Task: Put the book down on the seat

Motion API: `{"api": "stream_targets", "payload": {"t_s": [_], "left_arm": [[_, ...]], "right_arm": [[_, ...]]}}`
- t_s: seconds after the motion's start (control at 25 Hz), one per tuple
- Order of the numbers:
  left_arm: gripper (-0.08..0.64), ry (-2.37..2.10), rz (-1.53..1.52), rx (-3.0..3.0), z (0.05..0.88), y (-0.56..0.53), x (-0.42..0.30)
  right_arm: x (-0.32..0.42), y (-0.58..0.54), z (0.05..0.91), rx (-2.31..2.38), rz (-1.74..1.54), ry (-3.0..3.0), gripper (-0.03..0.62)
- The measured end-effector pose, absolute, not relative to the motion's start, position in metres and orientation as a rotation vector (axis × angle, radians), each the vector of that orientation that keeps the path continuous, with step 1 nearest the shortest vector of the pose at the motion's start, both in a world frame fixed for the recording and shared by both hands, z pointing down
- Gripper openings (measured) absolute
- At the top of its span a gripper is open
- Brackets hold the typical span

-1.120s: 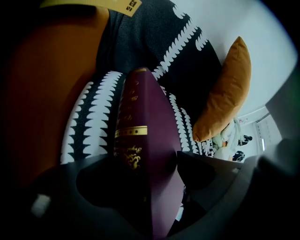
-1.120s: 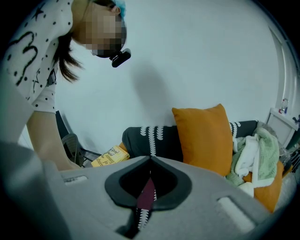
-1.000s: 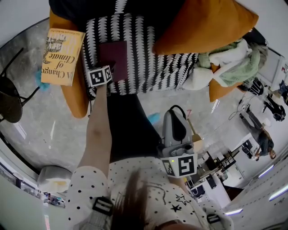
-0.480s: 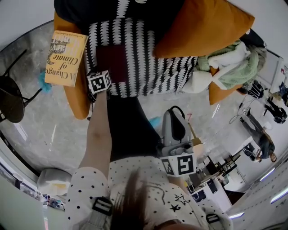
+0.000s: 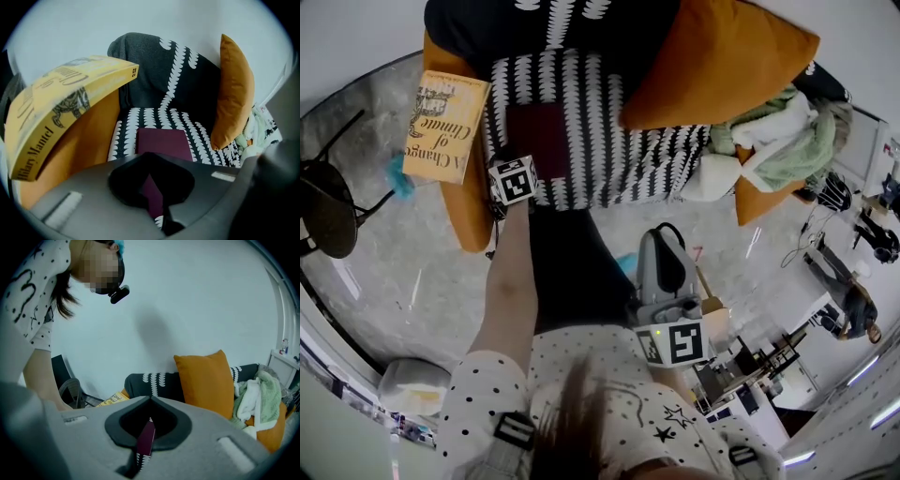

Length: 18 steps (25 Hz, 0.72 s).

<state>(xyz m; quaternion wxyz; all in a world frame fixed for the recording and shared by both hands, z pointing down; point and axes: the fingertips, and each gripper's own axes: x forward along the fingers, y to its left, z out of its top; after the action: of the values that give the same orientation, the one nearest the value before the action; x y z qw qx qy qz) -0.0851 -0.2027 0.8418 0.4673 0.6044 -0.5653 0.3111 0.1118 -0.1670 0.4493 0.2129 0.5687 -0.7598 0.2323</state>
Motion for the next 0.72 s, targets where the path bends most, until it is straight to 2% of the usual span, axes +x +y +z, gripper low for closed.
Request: {"api": "stream_targets", "payload": {"t_s": [0.72], "left_arm": [[-0.008, -1.517, 0.623, 1.700, 0.733, -0.234, -0.092]], "right_arm": [[0.107, -0.163, 0.414, 1.608, 0.533, -2.240, 0.000]]}}
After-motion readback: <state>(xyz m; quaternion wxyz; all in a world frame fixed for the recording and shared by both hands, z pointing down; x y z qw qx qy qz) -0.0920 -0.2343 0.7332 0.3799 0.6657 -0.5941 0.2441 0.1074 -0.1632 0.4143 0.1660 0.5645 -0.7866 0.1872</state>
